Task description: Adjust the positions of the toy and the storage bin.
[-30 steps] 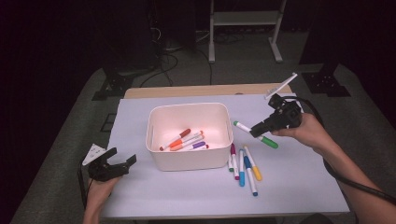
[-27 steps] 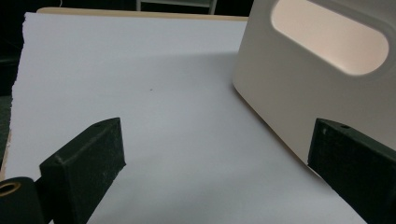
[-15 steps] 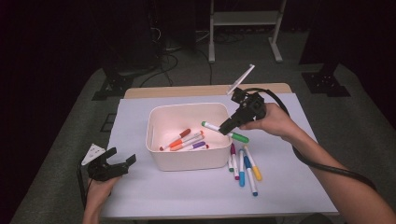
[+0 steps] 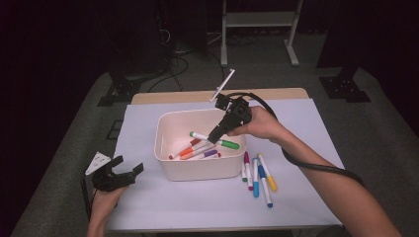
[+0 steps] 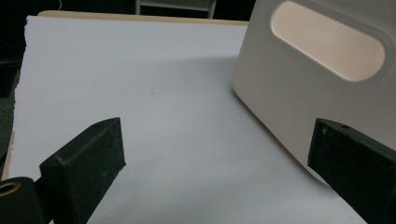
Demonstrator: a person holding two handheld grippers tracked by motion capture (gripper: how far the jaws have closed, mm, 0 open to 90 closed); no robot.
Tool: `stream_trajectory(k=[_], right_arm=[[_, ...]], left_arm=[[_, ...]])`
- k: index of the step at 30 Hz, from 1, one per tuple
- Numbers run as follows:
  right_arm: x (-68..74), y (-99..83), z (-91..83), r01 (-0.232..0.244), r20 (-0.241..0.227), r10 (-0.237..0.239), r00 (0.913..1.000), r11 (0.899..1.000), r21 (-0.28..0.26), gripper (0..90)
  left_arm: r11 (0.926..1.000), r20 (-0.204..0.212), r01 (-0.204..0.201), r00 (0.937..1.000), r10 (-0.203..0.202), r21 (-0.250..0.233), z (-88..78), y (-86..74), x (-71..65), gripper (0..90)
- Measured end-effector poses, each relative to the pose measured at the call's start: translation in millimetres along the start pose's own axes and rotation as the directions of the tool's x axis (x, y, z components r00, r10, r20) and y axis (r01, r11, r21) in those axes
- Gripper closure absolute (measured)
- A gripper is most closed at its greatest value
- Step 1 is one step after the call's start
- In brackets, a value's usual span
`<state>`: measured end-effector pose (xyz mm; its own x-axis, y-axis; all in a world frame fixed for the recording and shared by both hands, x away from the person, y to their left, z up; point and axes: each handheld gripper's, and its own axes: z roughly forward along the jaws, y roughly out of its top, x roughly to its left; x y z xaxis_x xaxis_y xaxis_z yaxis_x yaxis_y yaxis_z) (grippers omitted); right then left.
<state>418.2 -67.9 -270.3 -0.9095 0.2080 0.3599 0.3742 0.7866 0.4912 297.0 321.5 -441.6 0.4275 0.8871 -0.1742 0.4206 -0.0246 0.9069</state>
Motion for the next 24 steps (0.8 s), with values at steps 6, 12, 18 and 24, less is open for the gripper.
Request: stream_trajectory(k=[6, 12, 18, 24], right_arm=[[-10.4, 8.4, 22.6, 0.005, -0.027, -0.005, 0.9996, 1.000, 0.029, 75.6], [-16.4, 14.4, 49.8, 0.014, -0.039, -0.010, 0.9992, 0.996, 0.088, 75.5], [-17.8, 17.9, 69.8, 0.017, -0.041, -0.011, 0.9991, 0.991, 0.135, 75.5], [-18.9, 19.1, 83.2, 0.014, -0.039, -0.008, 0.9992, 0.985, 0.169, 75.6]], left_arm=[[1.0000, 0.002, -0.002, 1.0000, 0.002, -0.001, 1.2, 0.5, -0.1, 2.5], [1.0000, 0.004, -0.004, 1.0000, 0.004, -0.001, 0.6, 0.6, 0.5, 2.5], [1.0000, 0.002, -0.006, 1.0000, 0.006, -0.002, -0.1, 0.7, 0.9, 2.5], [1.0000, 0.003, -0.007, 1.0000, 0.007, -0.003, 0.2, 1.0, 0.6, 2.5]])
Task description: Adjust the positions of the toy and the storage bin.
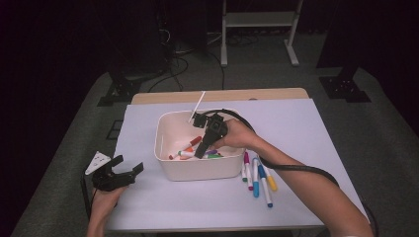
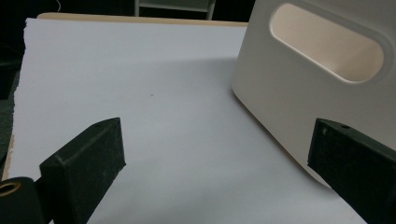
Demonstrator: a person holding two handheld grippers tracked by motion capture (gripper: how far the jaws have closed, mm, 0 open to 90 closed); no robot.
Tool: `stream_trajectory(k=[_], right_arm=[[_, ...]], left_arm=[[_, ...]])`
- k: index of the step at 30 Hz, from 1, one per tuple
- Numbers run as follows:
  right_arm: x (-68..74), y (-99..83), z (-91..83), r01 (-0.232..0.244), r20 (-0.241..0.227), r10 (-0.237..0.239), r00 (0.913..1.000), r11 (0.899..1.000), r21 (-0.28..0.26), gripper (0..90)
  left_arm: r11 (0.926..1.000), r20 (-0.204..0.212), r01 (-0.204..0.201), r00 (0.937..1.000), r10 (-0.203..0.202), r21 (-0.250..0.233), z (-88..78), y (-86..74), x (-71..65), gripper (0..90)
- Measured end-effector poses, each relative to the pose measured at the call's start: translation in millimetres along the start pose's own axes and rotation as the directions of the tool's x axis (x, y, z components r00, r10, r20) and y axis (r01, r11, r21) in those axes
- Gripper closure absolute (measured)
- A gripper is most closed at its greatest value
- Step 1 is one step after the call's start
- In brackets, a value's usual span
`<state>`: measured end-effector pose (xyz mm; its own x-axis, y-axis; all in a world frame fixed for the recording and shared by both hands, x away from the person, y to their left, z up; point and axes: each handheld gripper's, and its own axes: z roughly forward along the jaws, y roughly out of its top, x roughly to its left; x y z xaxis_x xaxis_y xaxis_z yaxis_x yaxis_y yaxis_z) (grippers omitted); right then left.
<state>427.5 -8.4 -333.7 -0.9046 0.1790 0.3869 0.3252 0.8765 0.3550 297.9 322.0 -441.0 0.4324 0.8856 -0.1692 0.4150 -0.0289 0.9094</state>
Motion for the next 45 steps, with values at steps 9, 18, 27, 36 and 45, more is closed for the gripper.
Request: stream_trajectory(k=[9, 18, 27, 36, 45], right_arm=[[-1.3, 1.6, 6.2, -0.004, 0.043, 0.004, 0.9990, 1.000, 0.010, 64.8], [11.1, -21.0, -43.9, -0.003, 0.097, 0.013, 0.9952, 0.995, -0.101, 64.4], [24.1, -66.9, -94.6, -0.027, 0.153, 0.060, 0.9864, 0.977, -0.212, 63.0], [28.3, -134.7, -123.3, -0.091, 0.179, 0.150, 0.9724, 0.949, -0.302, 61.6], [4.8, -205.6, -105.2, -0.207, 0.162, 0.279, 0.9464, 0.910, -0.359, 59.9]], left_arm=[[1.0000, 0.000, 0.002, 1.0000, -0.002, -0.001, -0.8, -0.2, 0.7, 2.5], [1.0000, -0.001, 0.002, 1.0000, -0.002, -0.001, -0.3, -0.2, -0.6, 2.5], [1.0000, -0.003, 0.001, 1.0000, -0.001, 0.007, 0.2, -0.8, -1.8, 2.5], [1.0000, -0.008, 0.003, 1.0000, -0.003, 0.009, -0.5, -1.4, -2.5, 2.5], [0.9999, -0.007, -0.001, 1.0000, 0.001, 0.017, 1.4, -1.6, -3.4, 2.5]])
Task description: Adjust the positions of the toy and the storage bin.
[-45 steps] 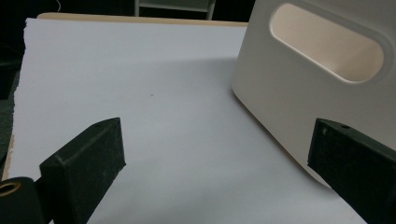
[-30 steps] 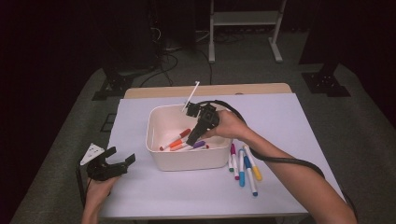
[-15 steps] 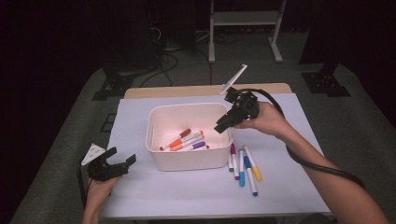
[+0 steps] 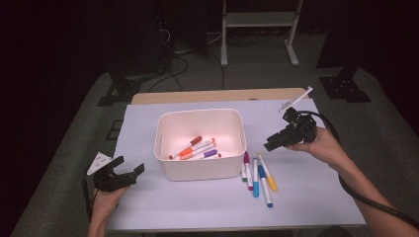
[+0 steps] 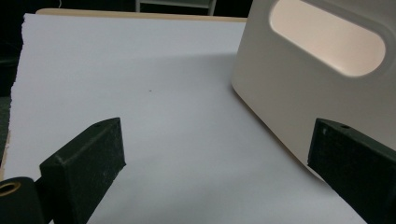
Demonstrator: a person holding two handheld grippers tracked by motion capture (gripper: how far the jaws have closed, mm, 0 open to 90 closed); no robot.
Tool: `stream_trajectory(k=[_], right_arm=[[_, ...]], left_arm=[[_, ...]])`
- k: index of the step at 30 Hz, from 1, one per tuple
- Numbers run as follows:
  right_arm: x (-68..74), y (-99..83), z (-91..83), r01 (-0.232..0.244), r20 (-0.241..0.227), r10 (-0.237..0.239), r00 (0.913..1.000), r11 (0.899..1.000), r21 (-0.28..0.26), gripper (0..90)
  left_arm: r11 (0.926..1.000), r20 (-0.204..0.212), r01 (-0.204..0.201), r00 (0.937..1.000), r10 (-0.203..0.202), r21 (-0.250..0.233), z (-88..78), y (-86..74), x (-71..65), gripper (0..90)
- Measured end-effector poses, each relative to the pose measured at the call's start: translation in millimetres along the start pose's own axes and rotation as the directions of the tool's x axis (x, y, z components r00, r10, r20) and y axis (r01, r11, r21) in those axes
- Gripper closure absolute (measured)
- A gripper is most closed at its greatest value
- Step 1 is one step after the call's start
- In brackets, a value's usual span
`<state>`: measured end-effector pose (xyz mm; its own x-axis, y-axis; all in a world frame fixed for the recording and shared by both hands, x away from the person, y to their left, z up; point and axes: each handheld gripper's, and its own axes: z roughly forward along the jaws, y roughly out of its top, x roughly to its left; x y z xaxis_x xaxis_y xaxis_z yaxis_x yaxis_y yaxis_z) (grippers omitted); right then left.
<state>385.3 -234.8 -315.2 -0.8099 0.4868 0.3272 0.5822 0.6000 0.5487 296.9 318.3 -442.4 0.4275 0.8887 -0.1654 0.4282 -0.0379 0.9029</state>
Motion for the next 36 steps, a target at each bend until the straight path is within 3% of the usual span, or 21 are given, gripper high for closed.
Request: stream_trajectory(k=[5, 13, 16, 20, 26, 29, 36], right_arm=[[-16.0, -25.6, 19.5, -0.064, -0.009, 0.064, 0.9979, 0.998, 0.009, 59.4], [-28.6, -49.4, 53.0, -0.105, -0.001, 0.105, 0.9945, 0.994, 0.042, 55.9], [-29.9, -54.5, 66.4, -0.109, 0.019, 0.108, 0.9940, 0.991, 0.076, 55.8], [-32.2, -58.1, 78.9, -0.114, 0.024, 0.112, 0.9934, 0.990, 0.083, 55.5], [-34.5, -62.3, 87.4, -0.106, 0.073, 0.099, 0.9924, 0.990, 0.095, 56.3], [-38.2, -67.9, 86.3, -0.115, 0.131, 0.099, 0.9864, 0.986, 0.117, 58.9], [-46.1, -78.2, 70.3, -0.155, 0.187, 0.137, 0.9728, 0.984, 0.086, 57.8]], left_arm=[[1.0000, 0.000, 0.003, 1.0000, -0.003, 0.000, 0.1, 0.0, -0.4, 2.5], [1.0000, 0.000, 0.004, 1.0000, -0.004, -0.001, -0.5, -0.1, 0.1, 2.5], [1.0000, -0.001, 0.005, 1.0000, -0.005, -0.002, -0.9, 0.0, 0.4, 2.5], [1.0000, -0.002, 0.005, 1.0000, -0.005, -0.004, -1.2, 0.0, 0.7, 2.5], [0.9999, -0.004, 0.009, 1.0000, -0.009, -0.007, -2.4, -0.2, 1.6, 2.5], [0.9999, -0.005, 0.007, 1.0000, -0.007, -0.008, -2.9, -0.1, 1.8, 2.5], [1.0000, -0.003, 0.003, 1.0000, -0.003, -0.004, -1.2, 0.3, 0.8, 2.5]])
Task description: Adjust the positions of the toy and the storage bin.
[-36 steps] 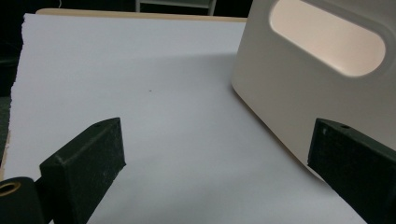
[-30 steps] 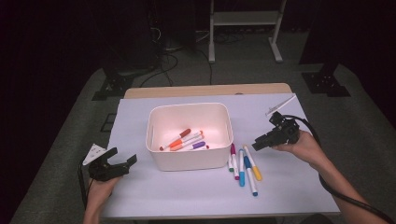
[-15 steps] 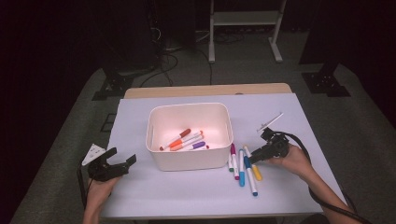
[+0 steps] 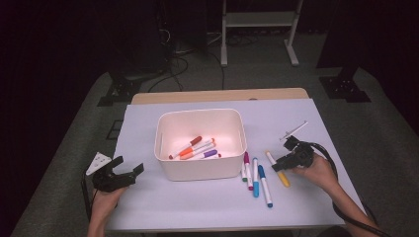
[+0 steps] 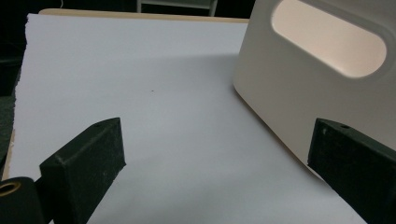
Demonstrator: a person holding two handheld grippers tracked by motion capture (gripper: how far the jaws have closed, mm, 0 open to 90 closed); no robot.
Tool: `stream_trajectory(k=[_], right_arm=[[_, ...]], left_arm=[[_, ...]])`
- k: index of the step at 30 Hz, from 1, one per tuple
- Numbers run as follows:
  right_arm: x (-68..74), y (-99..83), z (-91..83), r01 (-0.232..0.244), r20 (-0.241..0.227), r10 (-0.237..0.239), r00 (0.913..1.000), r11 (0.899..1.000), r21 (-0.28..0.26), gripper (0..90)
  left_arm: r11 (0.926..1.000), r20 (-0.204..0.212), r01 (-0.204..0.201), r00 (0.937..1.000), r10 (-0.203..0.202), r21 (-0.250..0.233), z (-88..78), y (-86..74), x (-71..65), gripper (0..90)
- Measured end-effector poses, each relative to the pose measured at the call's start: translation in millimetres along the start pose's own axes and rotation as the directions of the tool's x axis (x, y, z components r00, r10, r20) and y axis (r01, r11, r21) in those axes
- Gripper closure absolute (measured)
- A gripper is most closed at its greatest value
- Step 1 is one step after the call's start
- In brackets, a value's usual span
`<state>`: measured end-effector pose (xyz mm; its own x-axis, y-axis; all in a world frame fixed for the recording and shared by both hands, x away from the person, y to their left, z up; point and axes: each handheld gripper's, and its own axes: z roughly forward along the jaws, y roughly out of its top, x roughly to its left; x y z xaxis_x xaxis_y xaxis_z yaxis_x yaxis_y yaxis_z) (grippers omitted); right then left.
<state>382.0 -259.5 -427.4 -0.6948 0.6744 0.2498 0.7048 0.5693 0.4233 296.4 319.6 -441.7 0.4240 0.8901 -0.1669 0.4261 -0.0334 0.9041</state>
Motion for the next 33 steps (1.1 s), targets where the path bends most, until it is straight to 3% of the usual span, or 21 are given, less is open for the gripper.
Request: stream_trajectory(k=[3, 8, 13, 14, 19, 25, 33], right_arm=[[-3.7, -2.0, 1.3, 0.003, 0.030, -0.003, 0.9995, 1.000, 0.011, 59.9], [-5.9, -3.5, 0.9, -0.002, 0.038, 0.002, 0.9993, 1.000, 0.003, 66.1], [-1.3, -2.2, 2.2, 0.023, 0.104, -0.025, 0.9942, 1.000, 0.018, 74.9], [-2.0, -2.4, 2.1, 0.021, 0.100, -0.023, 0.9947, 1.000, 0.016, 75.0], [-8.8, -4.1, -0.1, 0.000, 0.051, 0.000, 0.9987, 1.000, 0.002, 75.5], [-15.0, -4.9, -14.0, -0.048, -0.085, 0.046, 0.9953, 0.999, -0.022, 75.5], [-3.7, 6.5, -52.8, -0.021, -0.166, 0.008, 0.9862, 0.997, -0.079, 75.5]], left_arm=[[1.0000, 0.002, -0.002, 1.0000, 0.002, 0.002, 0.5, 0.3, -0.5, 2.5], [1.0000, 0.000, 0.003, 1.0000, -0.003, -0.002, 0.2, 0.2, 0.0, 2.5], [1.0000, 0.000, 0.003, 1.0000, -0.003, -0.005, -0.2, 0.4, -0.4, 2.5], [1.0000, 0.001, 0.004, 1.0000, -0.004, -0.006, -0.4, 0.4, -0.4, 2.5], [1.0000, -0.001, 0.004, 1.0000, -0.004, -0.003, -0.4, 0.2, 0.5, 2.5], [1.0000, -0.001, 0.001, 1.0000, -0.001, 0.000, 0.3, 0.3, 0.2, 2.5], [1.0000, 0.002, -0.002, 1.0000, 0.002, 0.003, 0.9, 0.6, -1.2, 2.5]])
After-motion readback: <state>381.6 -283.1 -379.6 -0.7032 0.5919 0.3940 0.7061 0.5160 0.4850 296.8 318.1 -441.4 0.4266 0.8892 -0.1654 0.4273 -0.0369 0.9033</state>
